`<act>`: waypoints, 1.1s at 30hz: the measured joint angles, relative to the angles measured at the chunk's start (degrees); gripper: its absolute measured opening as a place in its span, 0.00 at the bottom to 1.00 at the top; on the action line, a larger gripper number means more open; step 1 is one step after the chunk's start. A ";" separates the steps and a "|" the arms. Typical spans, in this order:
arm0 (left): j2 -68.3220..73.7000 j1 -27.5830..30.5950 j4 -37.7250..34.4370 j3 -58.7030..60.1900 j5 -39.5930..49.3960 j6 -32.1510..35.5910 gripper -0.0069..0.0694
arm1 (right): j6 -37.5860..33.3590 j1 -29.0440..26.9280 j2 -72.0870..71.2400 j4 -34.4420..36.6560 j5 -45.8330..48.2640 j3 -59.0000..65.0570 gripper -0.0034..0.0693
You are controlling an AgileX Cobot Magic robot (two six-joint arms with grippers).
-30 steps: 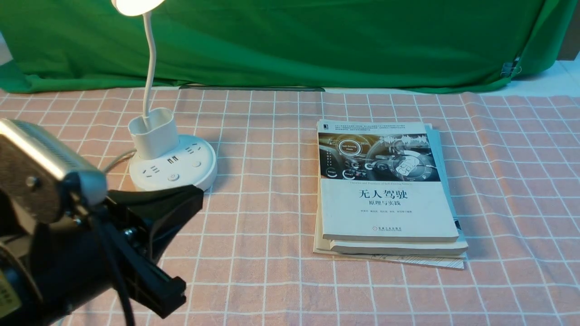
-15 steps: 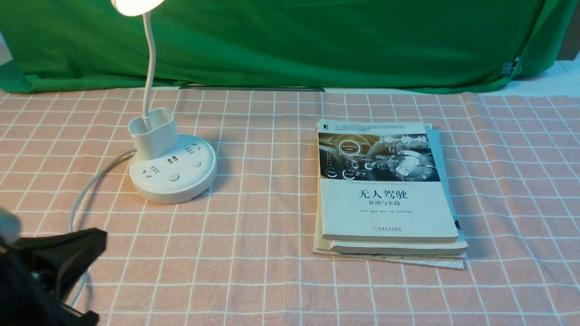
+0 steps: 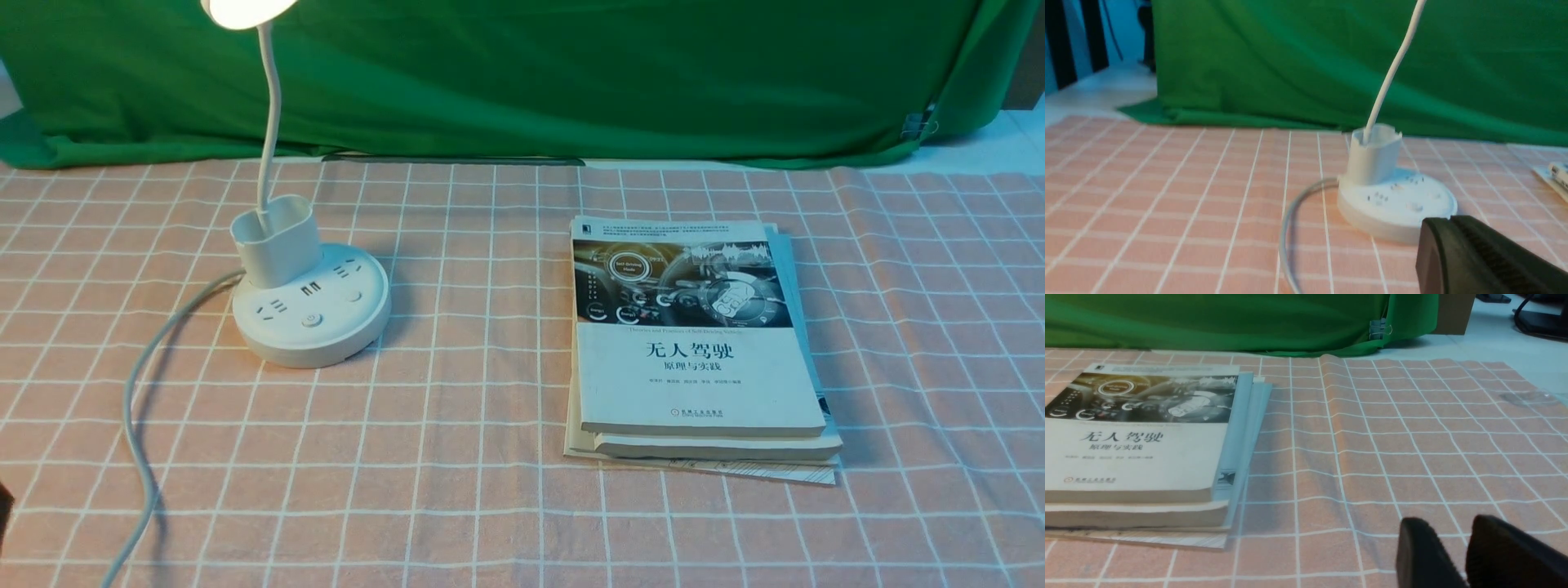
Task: Turn on the table lamp on the pink coffee tablecloth with your hand.
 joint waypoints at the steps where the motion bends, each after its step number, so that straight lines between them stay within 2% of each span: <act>1: -0.89 -0.15 -1.17 0.06 4.99 1.05 0.12 | 0.00 0.00 -0.04 0.00 0.00 0.00 0.37; 4: -1.14 -0.61 -2.48 0.06 8.31 4.18 0.12 | 0.06 0.00 -0.04 0.00 0.00 0.00 0.37; 11: -1.30 -0.79 -2.89 0.06 8.68 5.36 0.12 | 0.06 0.00 -0.11 0.00 0.00 0.00 0.37; 33: -1.41 -0.79 -2.89 0.06 8.68 5.59 0.12 | 0.00 0.00 -0.11 0.00 0.00 0.00 0.37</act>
